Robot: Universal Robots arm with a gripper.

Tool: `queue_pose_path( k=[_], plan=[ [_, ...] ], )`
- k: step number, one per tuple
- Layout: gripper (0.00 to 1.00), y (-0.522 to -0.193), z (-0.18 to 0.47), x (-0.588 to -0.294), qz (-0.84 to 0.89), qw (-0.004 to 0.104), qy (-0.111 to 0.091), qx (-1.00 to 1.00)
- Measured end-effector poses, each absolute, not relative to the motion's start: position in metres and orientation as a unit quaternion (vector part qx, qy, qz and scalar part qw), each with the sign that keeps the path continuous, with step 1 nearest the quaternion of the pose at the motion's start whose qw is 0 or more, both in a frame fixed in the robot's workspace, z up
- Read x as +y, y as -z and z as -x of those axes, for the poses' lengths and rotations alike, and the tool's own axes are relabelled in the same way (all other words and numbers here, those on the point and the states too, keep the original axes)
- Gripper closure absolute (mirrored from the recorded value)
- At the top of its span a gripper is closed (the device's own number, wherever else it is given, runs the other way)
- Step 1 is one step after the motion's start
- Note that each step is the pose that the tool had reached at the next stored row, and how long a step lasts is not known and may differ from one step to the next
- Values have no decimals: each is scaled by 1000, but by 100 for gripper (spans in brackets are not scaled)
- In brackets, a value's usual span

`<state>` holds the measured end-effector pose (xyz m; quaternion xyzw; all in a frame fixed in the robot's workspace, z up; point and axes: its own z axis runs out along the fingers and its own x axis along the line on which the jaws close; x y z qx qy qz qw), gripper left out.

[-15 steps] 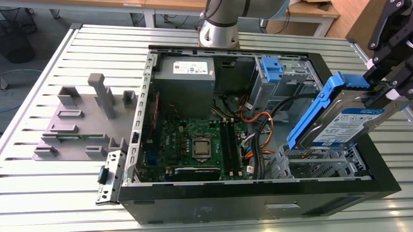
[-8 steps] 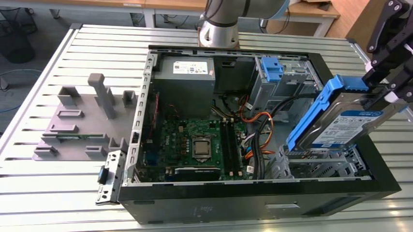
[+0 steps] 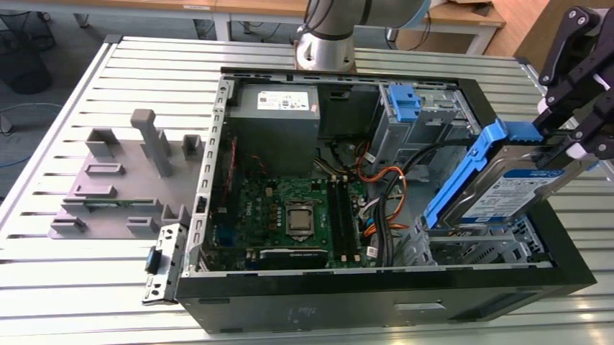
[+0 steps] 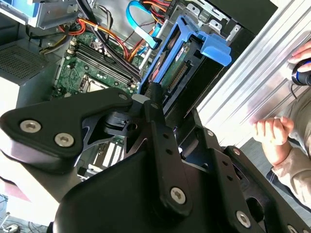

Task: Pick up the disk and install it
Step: 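Pick up the disk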

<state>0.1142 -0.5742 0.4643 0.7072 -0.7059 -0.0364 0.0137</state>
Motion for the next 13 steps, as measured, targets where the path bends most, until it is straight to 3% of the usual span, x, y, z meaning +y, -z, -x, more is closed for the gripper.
queue_pose_path(
  k=[13],
  plan=[
    [65, -457, -117, -573, -707, 14, 36, -706]
  ],
)
